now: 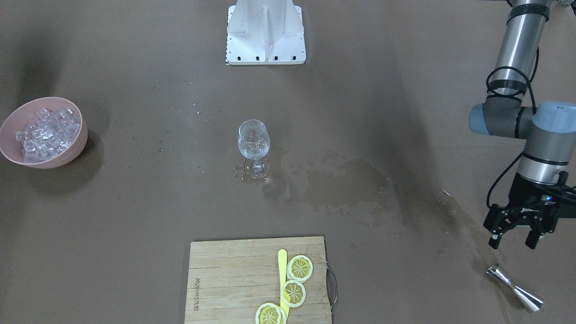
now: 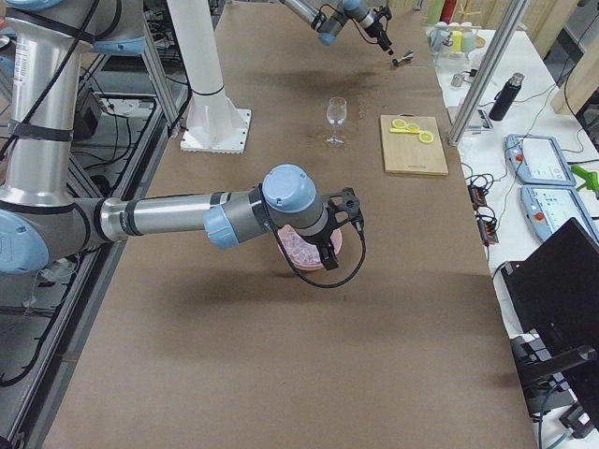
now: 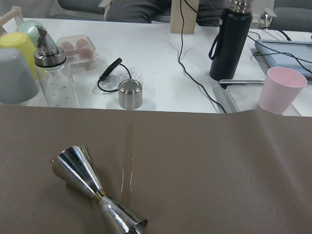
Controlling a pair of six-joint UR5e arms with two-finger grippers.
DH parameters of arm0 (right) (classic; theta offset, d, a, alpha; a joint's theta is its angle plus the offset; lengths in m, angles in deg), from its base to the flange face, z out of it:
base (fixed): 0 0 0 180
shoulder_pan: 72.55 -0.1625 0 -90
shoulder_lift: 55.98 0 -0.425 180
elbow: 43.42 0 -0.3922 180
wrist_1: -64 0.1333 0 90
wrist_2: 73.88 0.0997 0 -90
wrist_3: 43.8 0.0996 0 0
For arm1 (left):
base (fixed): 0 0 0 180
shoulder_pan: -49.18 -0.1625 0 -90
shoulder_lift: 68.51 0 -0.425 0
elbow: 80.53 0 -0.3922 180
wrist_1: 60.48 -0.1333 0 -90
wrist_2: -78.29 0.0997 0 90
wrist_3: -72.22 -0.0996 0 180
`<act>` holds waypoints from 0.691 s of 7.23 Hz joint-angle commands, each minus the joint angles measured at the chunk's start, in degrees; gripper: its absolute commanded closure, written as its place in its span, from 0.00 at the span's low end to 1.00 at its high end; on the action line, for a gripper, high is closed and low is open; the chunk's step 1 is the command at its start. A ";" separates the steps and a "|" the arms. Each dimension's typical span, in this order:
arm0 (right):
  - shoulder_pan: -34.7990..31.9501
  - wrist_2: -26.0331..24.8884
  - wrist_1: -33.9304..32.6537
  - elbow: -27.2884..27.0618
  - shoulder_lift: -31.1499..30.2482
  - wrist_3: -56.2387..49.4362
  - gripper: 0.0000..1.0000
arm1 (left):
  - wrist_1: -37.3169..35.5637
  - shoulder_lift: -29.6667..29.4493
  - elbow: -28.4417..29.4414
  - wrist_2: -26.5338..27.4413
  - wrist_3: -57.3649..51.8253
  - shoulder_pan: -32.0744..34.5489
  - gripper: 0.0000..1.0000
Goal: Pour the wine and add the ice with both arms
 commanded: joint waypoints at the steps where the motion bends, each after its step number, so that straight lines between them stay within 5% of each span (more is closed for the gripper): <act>1: 0.96 -3.76 -0.17 -0.56 0.24 0.09 0.00 | -15.30 1.83 -6.01 -18.39 -11.70 10.98 0.03; 3: 5.51 -3.16 -0.35 -1.78 -0.38 6.71 0.00 | -22.83 5.77 -10.25 -30.34 -14.40 16.28 0.03; 4: 8.58 -3.16 -0.26 -3.53 -1.16 11.12 0.00 | -22.24 8.84 -12.00 -30.93 -8.91 16.65 0.03; 5: 12.18 -3.68 -0.26 -4.42 -1.34 11.77 0.00 | -22.15 9.22 -12.98 -31.03 -5.55 16.57 0.14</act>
